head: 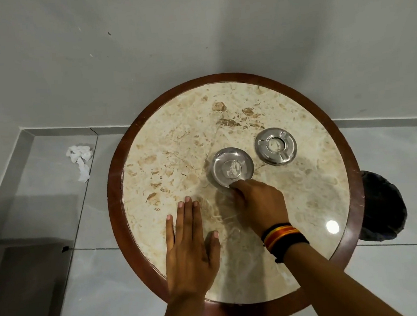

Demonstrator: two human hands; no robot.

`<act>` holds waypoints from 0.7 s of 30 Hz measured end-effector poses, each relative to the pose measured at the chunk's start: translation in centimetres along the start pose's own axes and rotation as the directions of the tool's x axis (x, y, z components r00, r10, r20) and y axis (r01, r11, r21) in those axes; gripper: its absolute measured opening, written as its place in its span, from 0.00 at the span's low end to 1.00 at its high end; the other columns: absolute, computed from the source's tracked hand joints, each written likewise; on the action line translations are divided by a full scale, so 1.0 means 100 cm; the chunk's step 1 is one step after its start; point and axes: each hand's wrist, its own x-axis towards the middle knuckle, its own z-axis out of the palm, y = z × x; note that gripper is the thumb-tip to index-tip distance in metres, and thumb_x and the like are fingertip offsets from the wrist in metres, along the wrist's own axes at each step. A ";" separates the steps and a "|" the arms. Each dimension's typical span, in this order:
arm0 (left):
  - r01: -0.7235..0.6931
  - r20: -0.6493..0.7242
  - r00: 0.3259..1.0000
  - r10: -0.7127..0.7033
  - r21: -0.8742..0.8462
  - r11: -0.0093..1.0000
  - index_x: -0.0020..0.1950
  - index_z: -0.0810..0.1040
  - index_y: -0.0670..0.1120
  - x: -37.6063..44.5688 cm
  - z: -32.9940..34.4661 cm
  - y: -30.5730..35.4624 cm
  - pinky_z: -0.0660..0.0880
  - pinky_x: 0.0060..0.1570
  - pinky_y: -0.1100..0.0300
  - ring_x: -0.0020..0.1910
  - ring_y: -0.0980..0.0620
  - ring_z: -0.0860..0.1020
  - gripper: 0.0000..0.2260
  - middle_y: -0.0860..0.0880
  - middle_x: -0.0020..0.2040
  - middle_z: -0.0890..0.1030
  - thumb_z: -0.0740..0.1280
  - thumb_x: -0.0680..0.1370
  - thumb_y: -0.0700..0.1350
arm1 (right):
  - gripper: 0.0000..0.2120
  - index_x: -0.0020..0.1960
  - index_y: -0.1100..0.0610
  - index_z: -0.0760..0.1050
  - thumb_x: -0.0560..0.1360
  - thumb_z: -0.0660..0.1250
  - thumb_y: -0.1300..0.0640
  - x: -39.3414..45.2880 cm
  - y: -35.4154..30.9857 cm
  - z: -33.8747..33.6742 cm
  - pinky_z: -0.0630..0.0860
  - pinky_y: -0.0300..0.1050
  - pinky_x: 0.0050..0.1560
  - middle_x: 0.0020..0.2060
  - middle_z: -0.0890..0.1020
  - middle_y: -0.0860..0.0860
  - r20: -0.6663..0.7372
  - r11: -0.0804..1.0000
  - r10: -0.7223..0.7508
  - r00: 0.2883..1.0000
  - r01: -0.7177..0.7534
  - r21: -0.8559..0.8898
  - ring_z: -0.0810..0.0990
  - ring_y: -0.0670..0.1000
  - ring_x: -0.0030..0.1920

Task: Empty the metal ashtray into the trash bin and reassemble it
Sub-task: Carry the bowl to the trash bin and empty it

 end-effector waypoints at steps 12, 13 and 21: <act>-0.039 0.002 0.999 0.039 0.042 0.998 0.86 0.54 0.43 -0.001 -0.003 0.003 0.53 0.84 0.40 0.87 0.46 0.53 0.32 0.44 0.87 0.55 0.51 0.85 0.58 | 0.06 0.53 0.53 0.85 0.78 0.71 0.58 -0.018 0.051 -0.055 0.80 0.47 0.31 0.41 0.87 0.51 -0.321 0.994 -0.105 0.941 0.105 -0.016 0.84 0.54 0.35; -0.039 0.005 0.999 0.039 0.046 0.998 0.86 0.53 0.43 -0.001 -0.004 0.003 0.52 0.84 0.40 0.87 0.46 0.53 0.32 0.44 0.87 0.55 0.50 0.85 0.58 | 0.06 0.53 0.54 0.86 0.77 0.72 0.59 -0.021 0.063 -0.062 0.80 0.45 0.33 0.41 0.87 0.52 -0.359 0.994 -0.095 0.928 0.107 0.012 0.84 0.54 0.35; -0.039 0.001 0.999 0.039 0.058 0.998 0.87 0.51 0.45 0.000 0.000 0.004 0.48 0.85 0.41 0.87 0.47 0.49 0.32 0.44 0.88 0.53 0.51 0.84 0.57 | 0.08 0.56 0.56 0.83 0.79 0.69 0.57 -0.069 0.189 -0.102 0.76 0.43 0.48 0.46 0.87 0.55 -0.458 0.969 0.237 0.857 -0.176 0.173 0.84 0.56 0.43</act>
